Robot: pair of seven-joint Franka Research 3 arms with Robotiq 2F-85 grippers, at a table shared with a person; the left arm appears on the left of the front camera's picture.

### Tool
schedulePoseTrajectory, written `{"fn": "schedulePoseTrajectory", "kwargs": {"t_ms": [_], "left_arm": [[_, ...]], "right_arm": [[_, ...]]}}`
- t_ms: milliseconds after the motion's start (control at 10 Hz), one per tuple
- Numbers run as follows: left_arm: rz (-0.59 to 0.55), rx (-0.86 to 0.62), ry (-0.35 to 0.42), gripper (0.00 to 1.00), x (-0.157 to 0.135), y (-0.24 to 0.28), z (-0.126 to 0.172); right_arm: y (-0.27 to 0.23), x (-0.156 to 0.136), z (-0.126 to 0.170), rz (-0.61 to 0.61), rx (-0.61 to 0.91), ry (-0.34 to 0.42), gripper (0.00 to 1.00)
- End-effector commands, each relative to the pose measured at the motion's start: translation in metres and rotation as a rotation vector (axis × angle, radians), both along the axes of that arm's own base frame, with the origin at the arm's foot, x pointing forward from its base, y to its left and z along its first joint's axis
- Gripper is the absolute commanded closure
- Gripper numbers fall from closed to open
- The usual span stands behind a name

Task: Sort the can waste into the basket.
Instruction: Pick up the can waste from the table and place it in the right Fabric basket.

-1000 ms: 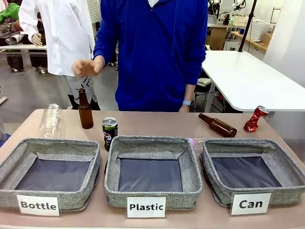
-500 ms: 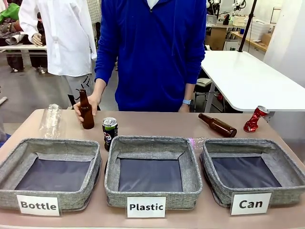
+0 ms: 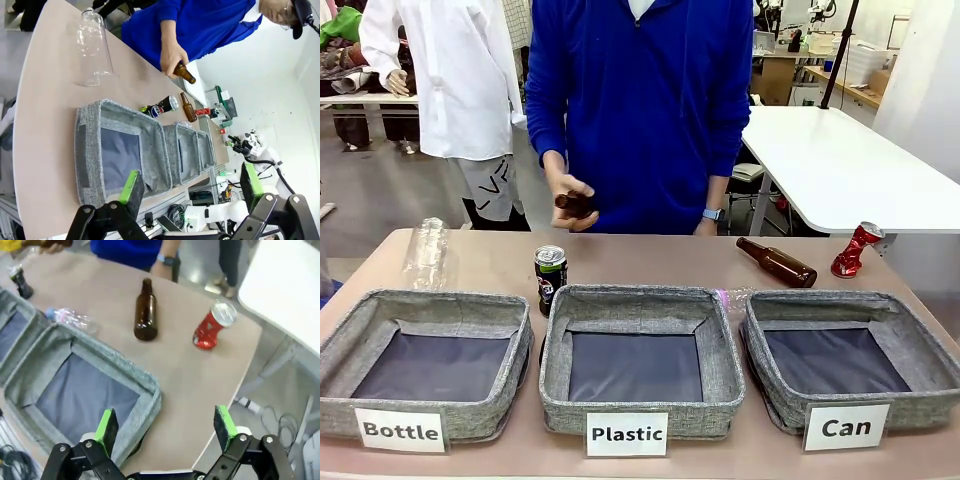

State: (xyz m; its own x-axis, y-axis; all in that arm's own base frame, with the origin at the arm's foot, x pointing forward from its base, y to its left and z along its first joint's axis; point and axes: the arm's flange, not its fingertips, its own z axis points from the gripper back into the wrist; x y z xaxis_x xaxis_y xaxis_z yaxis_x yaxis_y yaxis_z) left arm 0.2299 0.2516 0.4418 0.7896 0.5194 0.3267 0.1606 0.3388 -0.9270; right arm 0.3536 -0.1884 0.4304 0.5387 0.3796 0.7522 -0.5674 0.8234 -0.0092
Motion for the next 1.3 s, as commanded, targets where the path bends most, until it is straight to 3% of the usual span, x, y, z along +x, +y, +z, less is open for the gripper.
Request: {"fn": "schedulePoseTrajectory", "kwargs": {"t_ms": [0, 100, 200, 400, 600, 800, 1000, 1200], "left_arm": [[-0.003, -0.002, -0.031, 0.00, 0.000, 0.002, 0.001], [-0.003, -0.002, -0.031, 0.00, 0.000, 0.002, 0.001], [-0.003, -0.002, -0.031, 0.00, 0.000, 0.002, 0.001], [-0.003, -0.002, -0.031, 0.00, 0.000, 0.002, 0.001], [-0.003, -0.002, -0.031, 0.00, 0.000, 0.002, 0.001], [0.001, -0.002, 0.000, 0.00, 0.000, 0.001, -0.001], [-0.011, -0.078, -0.067, 0.00, -0.041, 0.067, 0.066], [-0.069, -0.158, -0.068, 0.00, -0.077, 0.095, 0.090]], "right_arm": [[0.001, 0.030, -0.024, 0.052, 0.094, -0.060, 0.00], [-0.002, 0.034, -0.021, -0.002, 0.167, -0.020, 0.00], [0.011, 0.012, -0.009, 0.034, 0.016, -0.015, 0.00], [0.011, 0.012, -0.009, 0.034, 0.016, -0.015, 0.00], [0.003, 0.042, -0.026, 0.069, 0.087, 0.032, 0.00], [-0.024, 0.076, -0.048, 0.148, 0.128, -0.026, 0.00], [-0.038, 0.100, -0.070, 0.235, 0.135, -0.038, 0.00], [-0.049, 0.115, -0.092, 0.238, 0.153, -0.073, 0.00]]}}
